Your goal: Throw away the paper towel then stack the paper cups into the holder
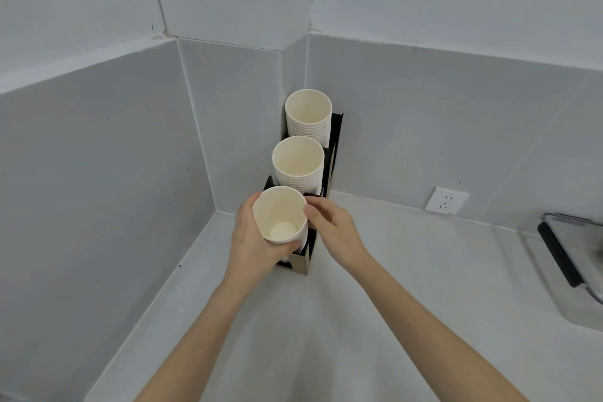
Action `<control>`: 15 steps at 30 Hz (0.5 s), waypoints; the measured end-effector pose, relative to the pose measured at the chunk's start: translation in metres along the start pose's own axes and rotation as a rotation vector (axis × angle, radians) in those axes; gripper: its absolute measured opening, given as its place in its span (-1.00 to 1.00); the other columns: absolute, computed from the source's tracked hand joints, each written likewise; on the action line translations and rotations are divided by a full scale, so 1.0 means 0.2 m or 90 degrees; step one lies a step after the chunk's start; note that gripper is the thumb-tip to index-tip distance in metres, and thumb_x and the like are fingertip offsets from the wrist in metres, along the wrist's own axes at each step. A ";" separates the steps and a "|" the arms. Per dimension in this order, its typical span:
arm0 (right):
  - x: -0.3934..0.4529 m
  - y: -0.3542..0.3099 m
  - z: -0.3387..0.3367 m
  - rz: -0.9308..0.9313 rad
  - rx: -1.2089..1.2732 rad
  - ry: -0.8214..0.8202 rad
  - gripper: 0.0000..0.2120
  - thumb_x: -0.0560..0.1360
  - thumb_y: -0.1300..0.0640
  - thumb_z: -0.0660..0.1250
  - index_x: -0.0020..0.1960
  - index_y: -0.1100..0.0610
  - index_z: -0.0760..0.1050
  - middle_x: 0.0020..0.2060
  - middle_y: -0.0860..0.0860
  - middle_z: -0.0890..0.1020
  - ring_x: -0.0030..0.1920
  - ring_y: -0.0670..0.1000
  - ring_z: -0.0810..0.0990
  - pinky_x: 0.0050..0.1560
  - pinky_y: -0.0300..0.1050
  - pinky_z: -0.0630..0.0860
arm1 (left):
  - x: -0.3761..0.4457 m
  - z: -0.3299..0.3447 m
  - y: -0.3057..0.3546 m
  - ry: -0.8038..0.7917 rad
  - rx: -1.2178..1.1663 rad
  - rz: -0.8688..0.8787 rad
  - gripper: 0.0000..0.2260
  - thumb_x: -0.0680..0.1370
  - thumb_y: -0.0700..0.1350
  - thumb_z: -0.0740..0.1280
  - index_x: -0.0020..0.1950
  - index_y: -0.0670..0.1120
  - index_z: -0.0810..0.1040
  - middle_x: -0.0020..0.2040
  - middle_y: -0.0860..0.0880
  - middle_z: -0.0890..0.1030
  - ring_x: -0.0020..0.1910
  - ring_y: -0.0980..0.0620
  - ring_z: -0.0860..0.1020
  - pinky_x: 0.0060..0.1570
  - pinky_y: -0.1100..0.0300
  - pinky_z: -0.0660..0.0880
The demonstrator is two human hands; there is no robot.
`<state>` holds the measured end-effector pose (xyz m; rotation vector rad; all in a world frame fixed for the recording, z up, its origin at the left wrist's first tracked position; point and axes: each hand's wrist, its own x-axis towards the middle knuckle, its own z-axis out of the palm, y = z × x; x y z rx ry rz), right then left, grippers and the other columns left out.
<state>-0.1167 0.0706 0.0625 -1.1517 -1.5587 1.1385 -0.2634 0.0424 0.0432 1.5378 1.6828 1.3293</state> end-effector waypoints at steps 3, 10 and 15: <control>-0.01 -0.03 -0.03 0.012 0.008 0.011 -0.76 0.52 0.14 0.24 0.19 0.05 0.47 0.04 -0.07 0.61 0.05 -0.20 0.55 0.04 -0.50 0.44 | -0.02 0.00 0.04 0.003 0.042 0.017 0.00 0.08 0.00 0.60 0.38 0.04 0.13 0.34 0.05 0.27 0.19 0.22 0.26 0.14 0.26 0.25; -0.15 -0.35 -0.29 -0.098 0.122 0.083 -0.83 0.53 0.23 0.23 -0.04 0.02 0.55 -0.20 -0.03 0.70 -0.16 -0.11 0.65 -0.05 -0.22 0.57 | 0.03 0.01 0.31 0.118 0.094 0.152 -0.45 0.40 0.11 0.38 0.31 -0.03 0.32 0.29 -0.03 0.43 0.29 0.02 0.35 0.19 0.26 0.22; -0.39 -0.94 -0.62 -0.468 0.182 0.153 -0.89 0.46 0.03 0.33 -0.06 0.01 0.60 -0.21 -0.04 0.73 -0.19 0.02 0.68 -0.12 -0.23 0.58 | 0.14 0.02 0.67 0.150 -0.012 0.252 -0.56 0.50 0.15 0.12 0.30 -0.03 0.36 0.18 0.08 0.44 0.17 0.18 0.35 0.14 0.39 0.17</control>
